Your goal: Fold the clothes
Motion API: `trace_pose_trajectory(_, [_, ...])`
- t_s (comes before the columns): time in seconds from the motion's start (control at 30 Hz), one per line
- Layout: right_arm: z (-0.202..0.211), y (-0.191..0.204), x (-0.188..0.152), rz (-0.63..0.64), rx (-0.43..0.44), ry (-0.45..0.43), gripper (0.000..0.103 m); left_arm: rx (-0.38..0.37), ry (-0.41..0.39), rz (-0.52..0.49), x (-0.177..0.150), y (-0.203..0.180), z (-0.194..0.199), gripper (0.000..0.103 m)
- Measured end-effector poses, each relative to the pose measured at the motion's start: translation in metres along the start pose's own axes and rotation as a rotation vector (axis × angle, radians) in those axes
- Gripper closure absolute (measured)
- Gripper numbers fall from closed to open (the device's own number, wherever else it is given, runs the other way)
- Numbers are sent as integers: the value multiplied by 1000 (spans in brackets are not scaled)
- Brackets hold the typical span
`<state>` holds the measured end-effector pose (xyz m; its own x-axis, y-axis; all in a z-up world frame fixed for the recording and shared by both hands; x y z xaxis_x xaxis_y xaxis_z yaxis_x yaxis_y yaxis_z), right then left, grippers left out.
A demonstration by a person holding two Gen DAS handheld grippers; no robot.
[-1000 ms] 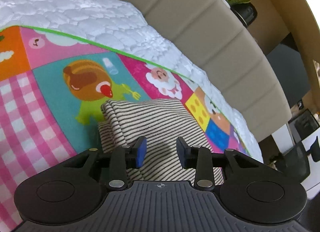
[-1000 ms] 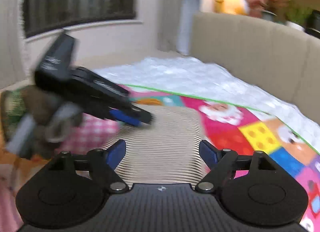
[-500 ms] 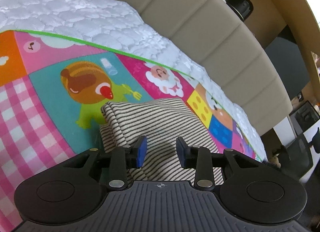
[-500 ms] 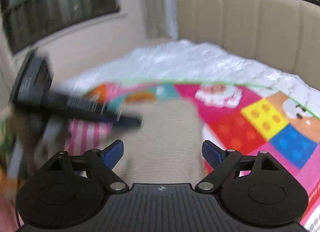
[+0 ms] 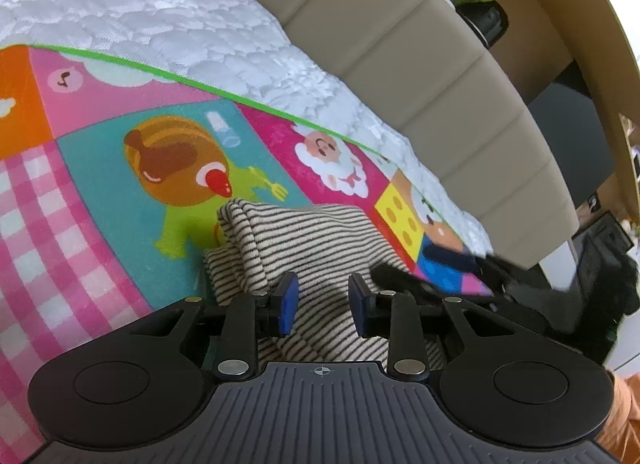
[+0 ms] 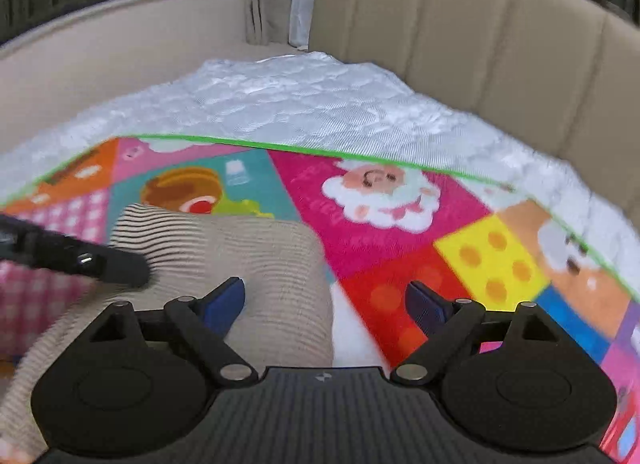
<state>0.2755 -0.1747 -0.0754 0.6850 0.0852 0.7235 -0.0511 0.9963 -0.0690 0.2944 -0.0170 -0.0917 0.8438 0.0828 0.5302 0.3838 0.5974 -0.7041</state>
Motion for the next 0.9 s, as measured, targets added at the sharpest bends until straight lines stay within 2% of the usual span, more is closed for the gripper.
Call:
trace_pose_trajectory(0.13, [33, 13, -28, -60, 113, -2, 16, 4, -8, -6, 1, 1, 1, 72])
trace_pose_trajectory(0.27, [29, 41, -68, 58, 60, 1, 14, 6, -33, -11, 2, 2, 0, 72])
trace_pose_trajectory(0.43, [26, 41, -67, 37, 34, 3, 12, 35, -67, -45, 2, -4, 11, 72])
trace_pose_trajectory(0.53, [29, 43, -68, 58, 15, -13, 12, 81, -91, -48, 3, -10, 26, 58])
trace_pose_trajectory(0.6, [31, 44, -69, 66, 4, -26, 12, 117, -100, -41, 2, -14, 36, 42])
trace_pose_trajectory(0.7, [31, 43, -69, 62, 1, -38, 12, 157, -70, 32, -12, -11, 46, 28])
trace_pose_trajectory(0.77, [30, 42, -69, 60, 5, -38, 12, 140, -35, 96, -24, -7, 43, 25])
trace_pose_trajectory(0.9, [29, 37, -67, 46, 38, -21, 12, 135, 15, 112, -36, -7, 23, 25])
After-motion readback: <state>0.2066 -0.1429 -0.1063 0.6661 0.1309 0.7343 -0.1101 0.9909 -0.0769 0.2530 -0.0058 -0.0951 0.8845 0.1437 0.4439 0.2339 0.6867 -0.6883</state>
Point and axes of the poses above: each gripper's, at about its wrist camera, not at the fingertips, and z roughly against the way its jaws point, y to its left, x to its top, the point moved 8 cm from there along -z, roughly the way its jaws point, and after that the axes turned 6 degrees about -x, right-handed, at the moved point
